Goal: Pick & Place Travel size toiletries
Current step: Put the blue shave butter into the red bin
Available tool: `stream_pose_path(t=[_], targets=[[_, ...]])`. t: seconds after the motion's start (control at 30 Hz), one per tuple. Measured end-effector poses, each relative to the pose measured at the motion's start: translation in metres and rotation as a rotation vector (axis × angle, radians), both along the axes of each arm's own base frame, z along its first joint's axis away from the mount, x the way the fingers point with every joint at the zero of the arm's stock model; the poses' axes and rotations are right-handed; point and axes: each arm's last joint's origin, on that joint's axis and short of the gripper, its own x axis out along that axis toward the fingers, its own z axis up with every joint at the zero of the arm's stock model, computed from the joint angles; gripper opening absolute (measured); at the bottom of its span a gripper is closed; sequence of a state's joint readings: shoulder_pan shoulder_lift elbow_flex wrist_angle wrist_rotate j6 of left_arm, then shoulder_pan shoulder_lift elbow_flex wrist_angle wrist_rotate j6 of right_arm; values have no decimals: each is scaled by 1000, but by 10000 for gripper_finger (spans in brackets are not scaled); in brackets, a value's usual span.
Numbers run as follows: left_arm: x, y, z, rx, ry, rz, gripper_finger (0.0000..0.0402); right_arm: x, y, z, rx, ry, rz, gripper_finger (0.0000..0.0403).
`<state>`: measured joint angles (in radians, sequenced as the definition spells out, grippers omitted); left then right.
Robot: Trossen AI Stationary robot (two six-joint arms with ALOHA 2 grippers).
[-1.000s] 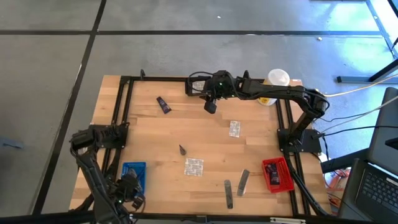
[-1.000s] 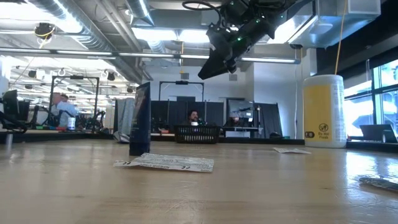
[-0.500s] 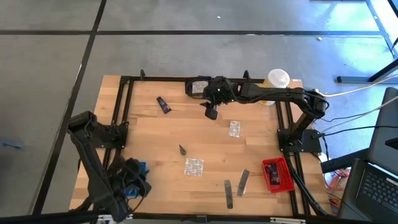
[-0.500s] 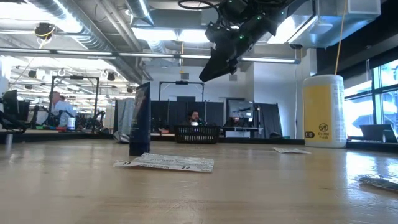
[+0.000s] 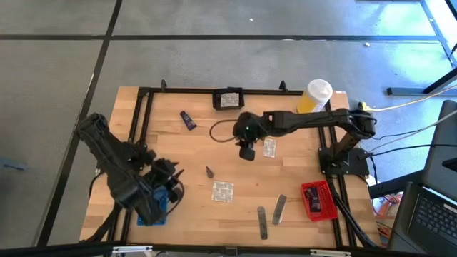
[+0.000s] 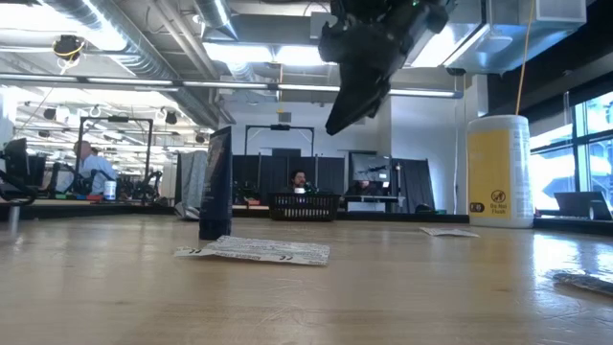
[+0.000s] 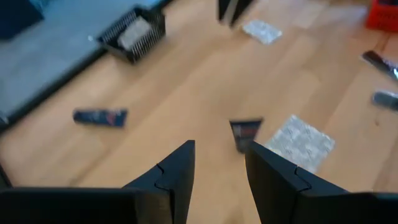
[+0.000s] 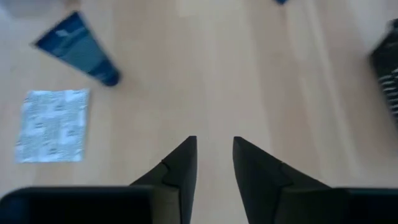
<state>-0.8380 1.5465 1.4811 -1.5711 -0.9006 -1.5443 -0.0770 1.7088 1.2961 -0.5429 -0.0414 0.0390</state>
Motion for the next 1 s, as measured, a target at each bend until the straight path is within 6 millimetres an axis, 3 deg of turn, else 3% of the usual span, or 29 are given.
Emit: stream_pose_path(t=[0.47, 0.7, 1.0], targets=[[-7, 67, 47, 259, -115, 12, 136, 0, 75, 2, 22, -27, 176, 67], [-5, 89, 53, 336, -50, 43, 136, -5, 104, 3, 52, -33, 219, 47], [2, 105, 52, 388, 155, -16, 136, -14, 137, 4, 114, -20, 229, 26]])
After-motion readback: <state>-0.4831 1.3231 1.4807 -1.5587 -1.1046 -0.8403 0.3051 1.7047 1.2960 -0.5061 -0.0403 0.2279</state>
